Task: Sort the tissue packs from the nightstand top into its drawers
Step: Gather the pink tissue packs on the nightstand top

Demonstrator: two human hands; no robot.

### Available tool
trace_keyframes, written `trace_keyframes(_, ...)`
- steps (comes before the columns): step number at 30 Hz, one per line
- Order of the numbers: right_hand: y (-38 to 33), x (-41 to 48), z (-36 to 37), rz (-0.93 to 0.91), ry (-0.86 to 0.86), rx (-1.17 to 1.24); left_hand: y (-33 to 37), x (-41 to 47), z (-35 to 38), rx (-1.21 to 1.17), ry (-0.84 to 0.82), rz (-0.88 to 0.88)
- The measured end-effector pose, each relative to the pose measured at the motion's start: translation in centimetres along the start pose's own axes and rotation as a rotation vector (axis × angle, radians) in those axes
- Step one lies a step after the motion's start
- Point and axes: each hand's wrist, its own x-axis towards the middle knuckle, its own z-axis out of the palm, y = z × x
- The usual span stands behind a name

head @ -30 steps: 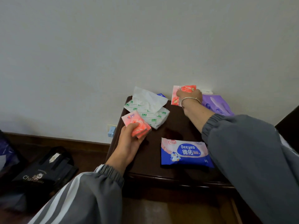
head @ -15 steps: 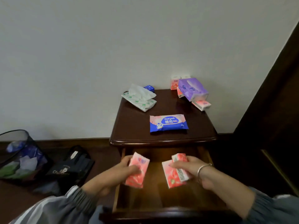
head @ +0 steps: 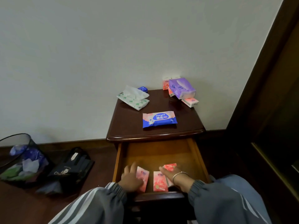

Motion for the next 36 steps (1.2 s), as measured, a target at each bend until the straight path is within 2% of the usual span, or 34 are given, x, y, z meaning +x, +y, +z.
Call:
trace_keyframes(2,-0.2,0.1,-0.1,0.064,-0.063,0.039,-0.4,0.0,-0.3,-0.069,0.029,0.083)
trace_keyframes(3,-0.1,0.3,-0.1,0.082,-0.106,0.09,-0.7,0.2,-0.5,-0.03,0.028,0.12)
trace_keyframes(6,0.0,0.6,-0.5,0.112,-0.096,0.234,-1.4,0.8,-1.2,0.258,-0.003,0.174)
trace_keyframes(10,-0.2,0.4,-0.3,0.093,-0.098,0.194,-1.4,1.4,-1.9,0.434,-0.02,0.182)
trace_keyframes(12,-0.3,0.3,0.2,0.047,-0.111,0.127,-1.5,1.8,-2.3,0.403,-0.067,0.175)
trace_keyframes(16,-1.3,-0.7,1.6,-0.073,-0.045,-0.239,-1.6,2.0,-3.2,0.357,-0.184,0.164)
trace_keyframes(21,-2.5,-1.5,4.4,-0.254,-0.011,-0.523,-1.8,1.7,-3.6,0.777,-0.084,0.289)
trace_keyframes(23,-3.1,-1.7,5.2,-0.287,-0.011,-0.579,-2.4,1.6,-3.7,0.81,-0.055,0.324)
trace_keyframes(27,-3.9,-1.8,5.4,-0.271,-0.092,-0.582,-4.2,1.2,-4.0,0.677,0.022,0.392)
trace_keyframes(29,-3.9,-1.7,4.6,-0.245,-0.147,-0.539,-5.3,0.9,-3.9,0.46,0.114,0.385)
trace_keyframes(31,-3.7,-1.7,3.8,-0.168,-0.181,-0.375,-6.0,0.5,-3.7,0.126,0.213,0.291)
trace_keyframes(33,-3.5,-1.8,3.7,-0.08,-0.252,-0.159,-6.4,0.1,-3.4,-0.148,0.262,0.092)
trace_keyframes(34,-3.4,-1.8,3.8,-0.058,-0.299,-0.095,-6.6,0.0,-3.2,-0.252,0.251,-0.003)
trace_keyframes(36,-3.6,-1.9,4.6,-0.076,-0.385,-0.079,-6.9,-0.1,-2.9,-0.427,0.177,-0.085)
